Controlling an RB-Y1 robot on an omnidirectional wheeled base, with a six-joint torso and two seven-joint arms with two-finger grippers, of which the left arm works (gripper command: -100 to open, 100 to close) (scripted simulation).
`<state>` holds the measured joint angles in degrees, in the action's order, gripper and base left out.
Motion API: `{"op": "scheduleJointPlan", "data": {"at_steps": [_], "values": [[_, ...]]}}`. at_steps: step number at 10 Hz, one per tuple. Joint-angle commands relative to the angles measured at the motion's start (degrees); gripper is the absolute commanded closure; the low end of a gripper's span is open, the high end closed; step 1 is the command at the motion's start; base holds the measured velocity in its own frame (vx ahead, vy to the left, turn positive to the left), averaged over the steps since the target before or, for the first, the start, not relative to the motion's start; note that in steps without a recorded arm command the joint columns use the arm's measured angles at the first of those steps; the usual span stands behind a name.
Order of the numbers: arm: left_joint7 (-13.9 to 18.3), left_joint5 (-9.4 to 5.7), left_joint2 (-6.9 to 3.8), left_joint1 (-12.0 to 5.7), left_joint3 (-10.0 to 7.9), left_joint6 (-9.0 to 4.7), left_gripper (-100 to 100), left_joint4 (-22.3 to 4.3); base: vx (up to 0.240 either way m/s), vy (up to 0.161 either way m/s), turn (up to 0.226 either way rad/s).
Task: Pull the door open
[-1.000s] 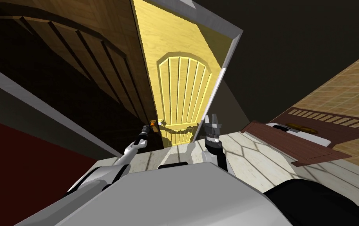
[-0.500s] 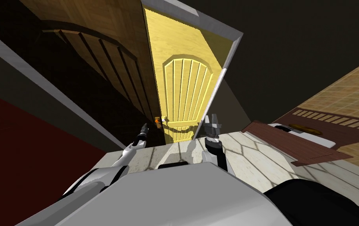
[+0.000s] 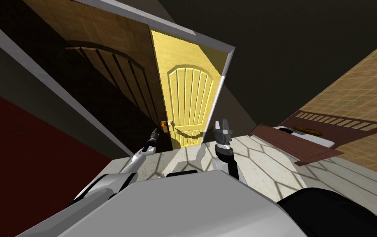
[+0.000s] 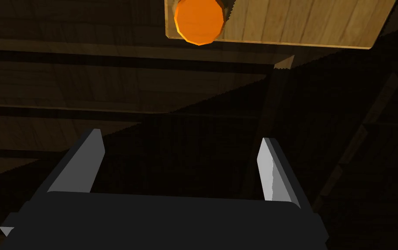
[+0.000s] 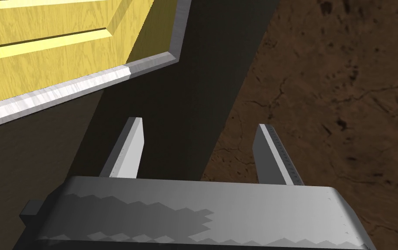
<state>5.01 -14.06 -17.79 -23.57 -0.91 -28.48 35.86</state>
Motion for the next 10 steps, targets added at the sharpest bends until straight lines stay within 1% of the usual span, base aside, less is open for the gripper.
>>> {"op": "scheduleJointPlan", "data": {"at_steps": [1, 2, 3, 4, 5, 7, 9, 10], "values": [[0.0, 0.00, 0.00, 0.00, 0.00, 0.00, -100, 0.0, -0.015, -0.018, 0.002], [-0.3, -0.38, -1.47, 1.10, -1.24, 0.15, -100, -0.6, -0.005, 0.037, 0.215], [-0.4, -0.55, -2.13, 1.56, -1.80, 0.14, -100, -0.9, -0.001, 0.090, 0.178], [-0.6, -0.87, -3.33, 2.35, -2.86, 0.11, -100, -1.5, 0.050, 0.136, 0.155], [-0.8, -1.04, -3.88, 2.66, -3.47, 0.05, -100, -1.8, 0.148, 0.113, 0.139], [-0.8, -1.05, -3.87, 2.61, -3.56, 0.02, -100, -1.9, 0.147, 0.033, 0.003], [-1.0, -0.91, -3.08, 1.89, -3.22, -0.09, -100, -1.6, 0.164, -0.025, -0.094], [-1.0, -0.81, -2.60, 1.50, -2.95, -0.13, -100, -1.5, 0.169, -0.074, -0.121]]}}
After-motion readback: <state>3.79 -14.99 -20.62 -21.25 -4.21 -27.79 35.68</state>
